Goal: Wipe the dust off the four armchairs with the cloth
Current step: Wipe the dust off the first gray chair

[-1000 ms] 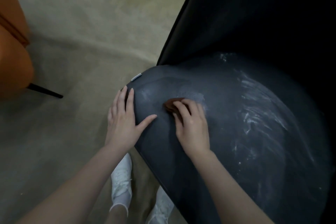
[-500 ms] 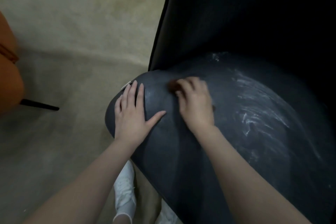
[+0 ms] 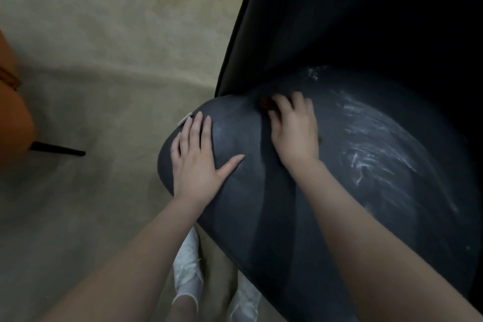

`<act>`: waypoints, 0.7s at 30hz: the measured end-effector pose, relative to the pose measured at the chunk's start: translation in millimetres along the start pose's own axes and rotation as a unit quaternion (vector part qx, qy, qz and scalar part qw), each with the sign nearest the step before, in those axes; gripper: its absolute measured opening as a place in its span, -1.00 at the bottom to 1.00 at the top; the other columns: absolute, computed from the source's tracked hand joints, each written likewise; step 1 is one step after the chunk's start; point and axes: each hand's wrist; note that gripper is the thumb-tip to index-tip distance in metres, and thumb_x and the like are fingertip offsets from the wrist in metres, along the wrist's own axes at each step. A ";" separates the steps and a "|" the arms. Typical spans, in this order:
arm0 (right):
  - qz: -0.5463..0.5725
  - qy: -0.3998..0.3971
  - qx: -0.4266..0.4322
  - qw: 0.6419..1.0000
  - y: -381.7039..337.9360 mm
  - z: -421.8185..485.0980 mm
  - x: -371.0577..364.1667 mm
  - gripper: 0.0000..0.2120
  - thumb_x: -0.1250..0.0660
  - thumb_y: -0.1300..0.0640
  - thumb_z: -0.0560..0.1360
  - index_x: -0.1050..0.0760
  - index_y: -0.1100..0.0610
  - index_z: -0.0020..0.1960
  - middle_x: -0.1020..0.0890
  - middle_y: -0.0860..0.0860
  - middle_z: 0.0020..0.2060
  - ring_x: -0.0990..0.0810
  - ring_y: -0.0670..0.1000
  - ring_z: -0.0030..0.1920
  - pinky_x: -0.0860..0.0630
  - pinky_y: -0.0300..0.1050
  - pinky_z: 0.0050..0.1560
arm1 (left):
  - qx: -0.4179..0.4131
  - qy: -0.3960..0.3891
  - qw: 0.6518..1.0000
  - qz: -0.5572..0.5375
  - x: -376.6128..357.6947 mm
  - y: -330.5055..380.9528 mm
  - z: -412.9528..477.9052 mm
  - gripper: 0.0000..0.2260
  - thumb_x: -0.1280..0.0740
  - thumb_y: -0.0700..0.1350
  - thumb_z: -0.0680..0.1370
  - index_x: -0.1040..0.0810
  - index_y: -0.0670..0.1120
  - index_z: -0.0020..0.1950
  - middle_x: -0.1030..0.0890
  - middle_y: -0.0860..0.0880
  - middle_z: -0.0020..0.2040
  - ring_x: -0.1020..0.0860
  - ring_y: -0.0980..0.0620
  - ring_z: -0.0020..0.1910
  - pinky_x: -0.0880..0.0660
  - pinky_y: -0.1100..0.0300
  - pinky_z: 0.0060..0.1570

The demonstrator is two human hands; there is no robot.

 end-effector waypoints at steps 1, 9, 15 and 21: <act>0.008 -0.011 0.032 0.999 -8.8 -7.5 -2.0 -0.74 -0.33 0.24 0.50 -0.56 0.22 0.18 -0.55 0.22 0.06 -0.49 0.28 -0.01 -0.48 0.09 -0.05 | 0.000 0.000 1.000 -0.005 -0.2 -0.6 -0.3 -0.13 -0.03 0.47 0.47 -0.21 -0.13 0.56 -0.20 -0.10 0.58 -0.12 -0.07 0.57 -0.12 -0.08 0.47; -0.018 -0.052 0.098 0.994 2.2 1.9 3.4 -0.72 -0.36 0.24 0.50 -0.55 0.20 0.21 -0.55 0.19 0.08 -0.50 0.27 0.01 -0.58 0.13 -0.21 | 0.029 -0.030 0.995 -0.089 10.5 0.1 4.6 -0.09 -0.18 0.49 0.38 -0.18 -0.05 0.57 -0.13 -0.01 0.60 -0.04 0.01 0.58 -0.02 -0.01 0.50; 0.007 0.007 -0.091 0.996 -3.0 -35.7 11.6 -0.73 -0.33 0.25 0.53 -0.54 0.23 0.23 -0.54 0.19 0.10 -0.48 0.24 0.05 -0.54 0.15 0.00 | 0.022 -0.050 0.994 -0.097 17.0 -0.9 4.6 -0.09 -0.29 0.42 0.40 -0.12 -0.04 0.59 -0.07 0.00 0.61 0.02 0.01 0.59 0.03 -0.01 0.52; 0.027 -0.074 0.063 0.995 -20.1 -36.5 10.3 -0.73 -0.39 0.23 0.49 -0.55 0.20 0.19 -0.56 0.14 0.10 -0.53 0.22 0.04 -0.59 0.09 -0.17 | 0.022 -0.063 0.995 -0.076 17.9 1.4 3.9 -0.09 -0.25 0.42 0.41 -0.11 -0.07 0.60 -0.07 -0.05 0.62 0.00 -0.03 0.59 0.03 -0.02 0.52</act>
Point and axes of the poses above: each hand's wrist, its own z-axis towards the middle knuckle, its own x-axis out of the back of the hand, y = z × x
